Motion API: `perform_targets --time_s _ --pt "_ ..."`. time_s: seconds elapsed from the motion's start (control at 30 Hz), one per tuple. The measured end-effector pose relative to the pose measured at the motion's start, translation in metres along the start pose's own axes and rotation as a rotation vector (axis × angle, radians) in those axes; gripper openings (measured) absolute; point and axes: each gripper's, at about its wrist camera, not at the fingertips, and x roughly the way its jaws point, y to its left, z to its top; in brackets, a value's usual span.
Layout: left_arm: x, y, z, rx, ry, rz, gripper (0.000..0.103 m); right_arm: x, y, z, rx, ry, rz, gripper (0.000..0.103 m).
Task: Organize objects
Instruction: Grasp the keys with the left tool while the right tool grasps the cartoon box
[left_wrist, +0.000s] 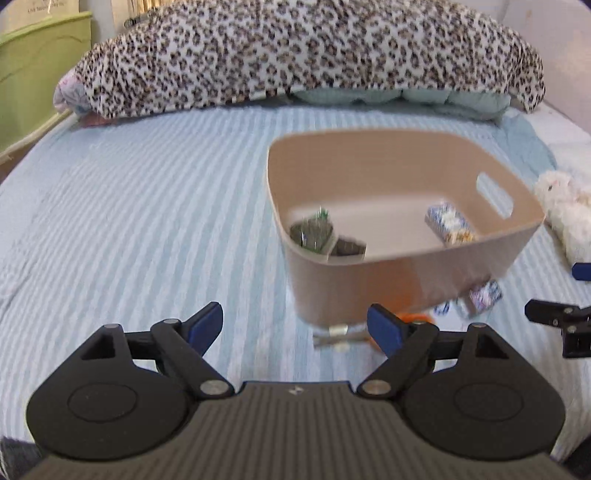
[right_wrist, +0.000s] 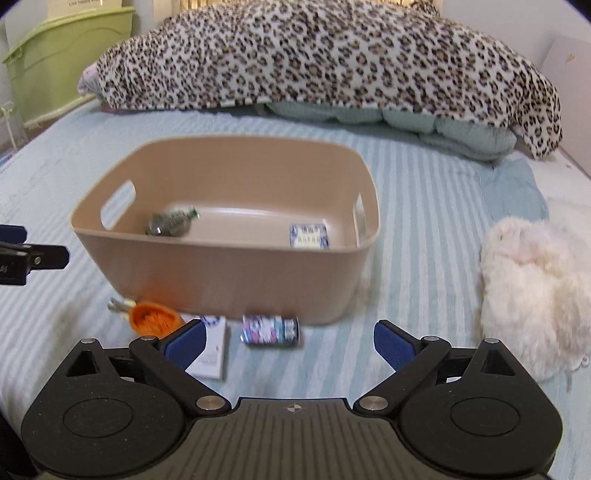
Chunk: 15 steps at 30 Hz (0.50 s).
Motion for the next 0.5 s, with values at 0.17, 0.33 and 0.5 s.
perform_targets --time_s 0.17,0.33,0.5 --pt "0.022 -0.002 -0.022 -0.009 0.057 -0.009 0.086 0.023 -0.001 -0.015 0.026 0.062 0.006 0.099" --pt "0.047 -0.007 -0.032 0.008 0.107 -0.019 0.086 0.044 -0.003 -0.023 0.038 0.106 -0.012 0.099" --pt "0.07 -0.007 -0.036 0.002 0.138 -0.043 0.086 0.061 -0.006 -0.025 0.038 0.134 -0.03 0.099"
